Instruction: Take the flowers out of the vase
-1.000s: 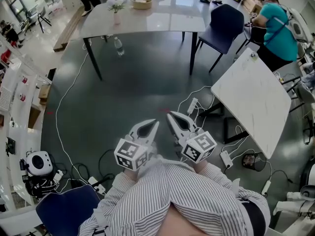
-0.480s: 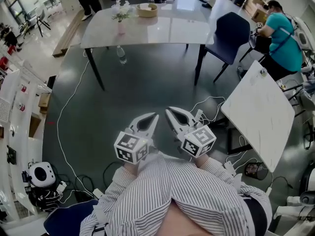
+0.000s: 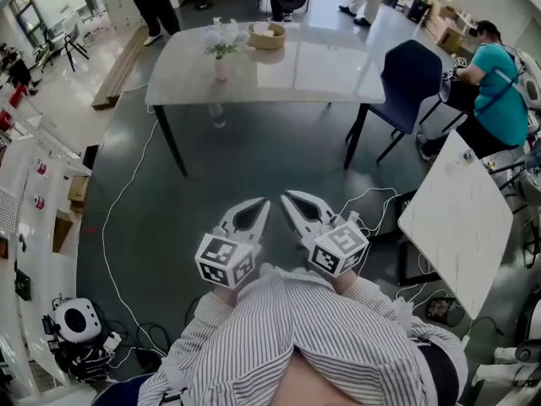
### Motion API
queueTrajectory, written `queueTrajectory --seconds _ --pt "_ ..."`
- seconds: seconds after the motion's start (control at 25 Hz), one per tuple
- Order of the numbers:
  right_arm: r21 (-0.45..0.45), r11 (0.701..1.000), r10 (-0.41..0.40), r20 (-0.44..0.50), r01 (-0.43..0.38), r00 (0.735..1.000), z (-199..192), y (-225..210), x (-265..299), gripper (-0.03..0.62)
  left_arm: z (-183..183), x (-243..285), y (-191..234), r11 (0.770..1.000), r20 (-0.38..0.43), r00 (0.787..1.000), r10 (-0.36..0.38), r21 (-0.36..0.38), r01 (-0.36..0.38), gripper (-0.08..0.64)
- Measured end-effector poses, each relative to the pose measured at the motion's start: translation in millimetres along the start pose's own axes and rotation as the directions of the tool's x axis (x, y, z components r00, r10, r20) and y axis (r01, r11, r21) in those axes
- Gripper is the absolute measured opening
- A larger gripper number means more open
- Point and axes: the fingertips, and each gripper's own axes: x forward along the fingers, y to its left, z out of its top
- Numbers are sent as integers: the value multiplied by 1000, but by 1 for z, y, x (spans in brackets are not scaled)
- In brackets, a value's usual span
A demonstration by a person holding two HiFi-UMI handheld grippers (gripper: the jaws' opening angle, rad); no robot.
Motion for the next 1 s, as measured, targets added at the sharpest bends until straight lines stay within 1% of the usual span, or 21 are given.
queueTrajectory --seconds 0.16,0.4,0.48,0.6,0.72,1.0 --pt "52 999 0 -55 3 999 -9 -8 15 15 -3 9 19 999 -23 1000 -2 -42 2 11" --pt "72 997 6 -75 -1 997 -8 -22 43 15 -10 26 40 995 -43 999 -25 -94 20 11" --pt "78 997 11 -81 -5 997 -7 -29 55 15 -9 35 48 995 -53 998 -26 -97 21 11" --pt "69 998 18 -78 -13 997 -1 -49 79 15 -2 53 72 996 -48 999 -8 -89 3 11" --pt "70 997 35 -81 -29 996 6 -73 106 15 8 76 100 994 -40 999 18 -105 -22 11" --pt "64 994 89 -77 -84 993 44 -126 175 15 44 135 154 995 -28 998 56 -86 -58 11"
